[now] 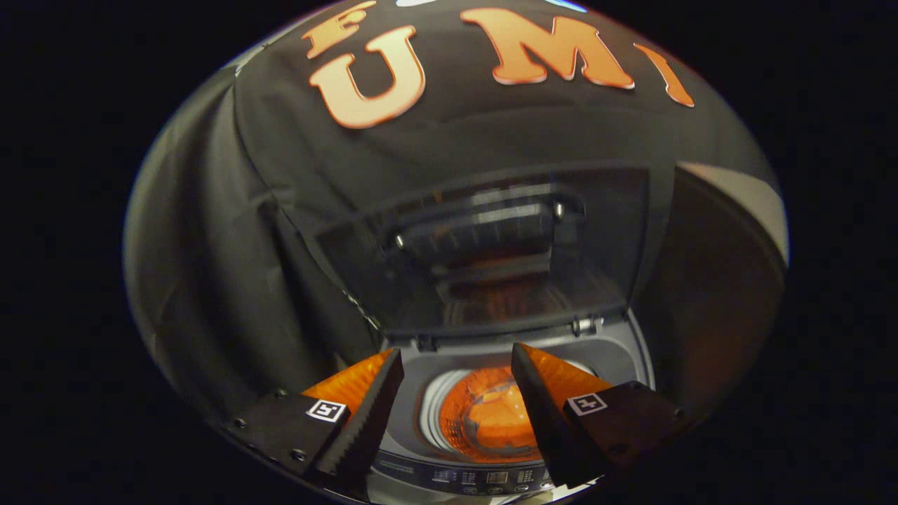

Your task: Put the clothes into the washing machine and then close the washing machine lid.

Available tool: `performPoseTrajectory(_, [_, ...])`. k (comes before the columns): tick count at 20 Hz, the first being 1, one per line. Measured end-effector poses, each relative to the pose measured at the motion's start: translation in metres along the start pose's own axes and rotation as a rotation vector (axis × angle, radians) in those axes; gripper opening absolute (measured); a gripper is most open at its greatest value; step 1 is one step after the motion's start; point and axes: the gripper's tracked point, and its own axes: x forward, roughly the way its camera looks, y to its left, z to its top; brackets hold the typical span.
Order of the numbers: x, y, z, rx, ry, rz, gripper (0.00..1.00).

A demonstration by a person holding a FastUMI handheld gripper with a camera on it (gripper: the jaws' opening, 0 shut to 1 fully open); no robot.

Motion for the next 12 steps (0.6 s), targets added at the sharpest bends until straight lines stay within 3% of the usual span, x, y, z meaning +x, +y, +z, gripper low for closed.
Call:
performPoseTrajectory(6, [-0.070,0.010,0.108,-0.016,-0.241,0.043,0.98])
performPoseTrajectory(12, [-0.096,0.015,0.167,-0.081,-0.338,0.049,0.98])
